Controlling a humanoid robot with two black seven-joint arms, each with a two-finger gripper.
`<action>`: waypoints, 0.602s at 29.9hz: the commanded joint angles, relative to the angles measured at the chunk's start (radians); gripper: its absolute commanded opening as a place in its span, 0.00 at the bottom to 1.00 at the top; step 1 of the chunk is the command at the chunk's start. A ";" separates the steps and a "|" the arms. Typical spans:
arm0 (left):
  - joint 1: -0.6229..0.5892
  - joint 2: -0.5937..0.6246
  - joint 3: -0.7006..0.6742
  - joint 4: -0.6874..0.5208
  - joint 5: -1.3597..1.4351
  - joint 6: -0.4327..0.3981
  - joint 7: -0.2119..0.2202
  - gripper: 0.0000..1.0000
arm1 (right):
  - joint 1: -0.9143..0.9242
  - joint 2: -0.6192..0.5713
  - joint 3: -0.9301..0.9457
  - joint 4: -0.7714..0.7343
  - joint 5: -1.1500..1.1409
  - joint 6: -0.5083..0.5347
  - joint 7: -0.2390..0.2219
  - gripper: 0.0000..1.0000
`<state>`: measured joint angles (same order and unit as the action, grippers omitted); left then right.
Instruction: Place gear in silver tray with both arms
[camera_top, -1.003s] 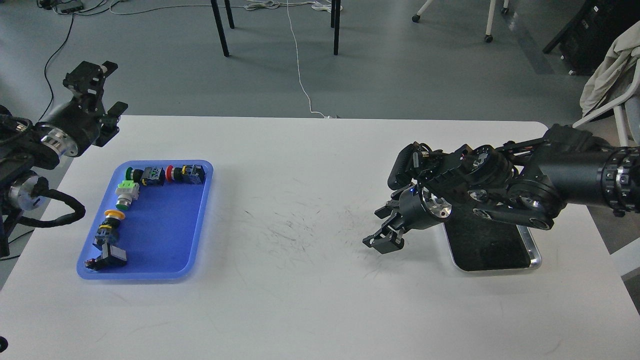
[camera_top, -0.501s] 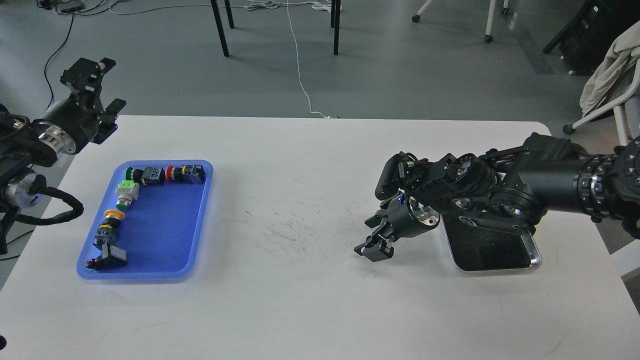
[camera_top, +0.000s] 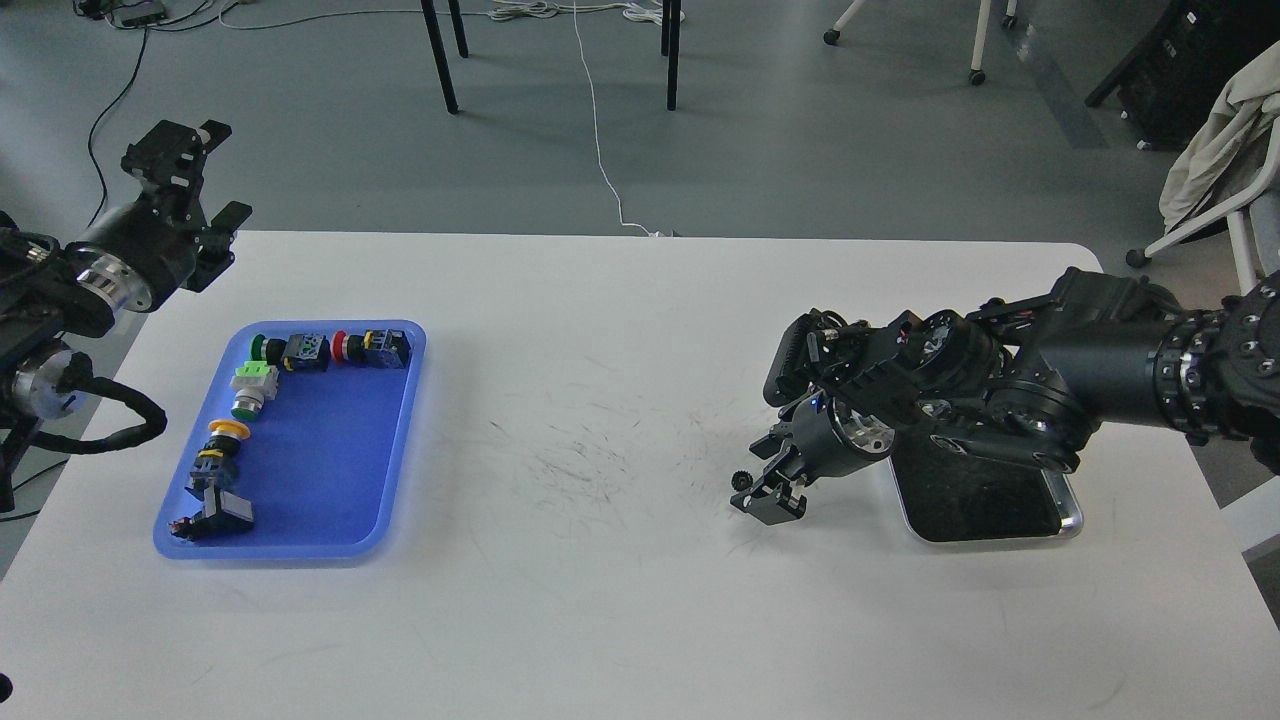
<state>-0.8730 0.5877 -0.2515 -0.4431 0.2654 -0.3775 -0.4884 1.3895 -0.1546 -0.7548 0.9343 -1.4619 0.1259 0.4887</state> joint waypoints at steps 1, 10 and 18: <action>0.000 0.003 0.000 0.000 0.000 0.000 0.000 0.98 | 0.000 0.003 -0.001 0.000 -0.001 0.000 0.000 0.61; 0.003 0.003 0.000 0.000 -0.002 -0.001 0.000 0.98 | 0.000 0.009 -0.001 0.000 -0.015 0.000 0.000 0.51; 0.005 0.006 -0.002 0.000 -0.002 -0.001 0.000 0.98 | 0.000 0.009 -0.015 -0.002 -0.021 0.000 0.000 0.40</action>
<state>-0.8684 0.5915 -0.2526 -0.4434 0.2638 -0.3775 -0.4884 1.3895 -0.1455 -0.7682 0.9334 -1.4827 0.1253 0.4886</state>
